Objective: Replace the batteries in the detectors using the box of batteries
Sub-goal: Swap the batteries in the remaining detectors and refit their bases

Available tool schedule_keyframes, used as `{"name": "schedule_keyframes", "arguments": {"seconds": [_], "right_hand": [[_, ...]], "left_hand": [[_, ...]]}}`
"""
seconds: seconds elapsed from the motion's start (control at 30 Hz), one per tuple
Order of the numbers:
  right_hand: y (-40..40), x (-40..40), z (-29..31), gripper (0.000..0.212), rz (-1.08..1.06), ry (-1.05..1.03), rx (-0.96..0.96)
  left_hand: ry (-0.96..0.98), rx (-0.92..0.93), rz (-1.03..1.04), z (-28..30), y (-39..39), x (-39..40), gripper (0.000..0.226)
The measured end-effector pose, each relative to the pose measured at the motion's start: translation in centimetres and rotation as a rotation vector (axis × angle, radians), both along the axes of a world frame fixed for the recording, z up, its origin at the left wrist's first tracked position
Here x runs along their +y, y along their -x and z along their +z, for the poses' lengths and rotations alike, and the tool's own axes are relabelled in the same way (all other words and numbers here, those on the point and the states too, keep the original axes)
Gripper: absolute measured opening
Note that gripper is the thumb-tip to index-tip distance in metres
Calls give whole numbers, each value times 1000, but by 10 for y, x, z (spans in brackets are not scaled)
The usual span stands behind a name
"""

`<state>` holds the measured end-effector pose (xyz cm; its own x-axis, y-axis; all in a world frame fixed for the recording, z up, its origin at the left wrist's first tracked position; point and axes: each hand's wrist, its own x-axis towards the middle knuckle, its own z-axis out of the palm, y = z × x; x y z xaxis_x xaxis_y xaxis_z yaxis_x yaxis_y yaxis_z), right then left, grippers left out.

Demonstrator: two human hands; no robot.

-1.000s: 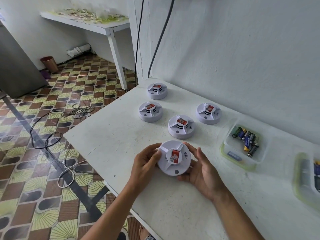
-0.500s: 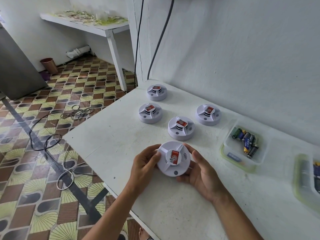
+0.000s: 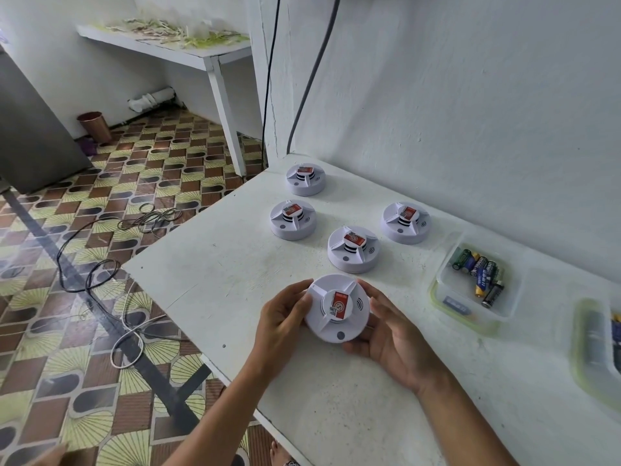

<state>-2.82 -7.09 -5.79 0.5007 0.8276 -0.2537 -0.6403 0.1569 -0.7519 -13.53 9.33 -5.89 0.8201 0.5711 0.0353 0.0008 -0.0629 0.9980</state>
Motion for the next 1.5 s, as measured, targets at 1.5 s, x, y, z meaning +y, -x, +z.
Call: {"name": "schedule_keyframes", "arguments": {"seconds": [1.5], "right_hand": [[-1, 1, 0, 92, -29, 21, 45]], "left_hand": [[7, 38, 11, 2, -2, 0, 32]]}}
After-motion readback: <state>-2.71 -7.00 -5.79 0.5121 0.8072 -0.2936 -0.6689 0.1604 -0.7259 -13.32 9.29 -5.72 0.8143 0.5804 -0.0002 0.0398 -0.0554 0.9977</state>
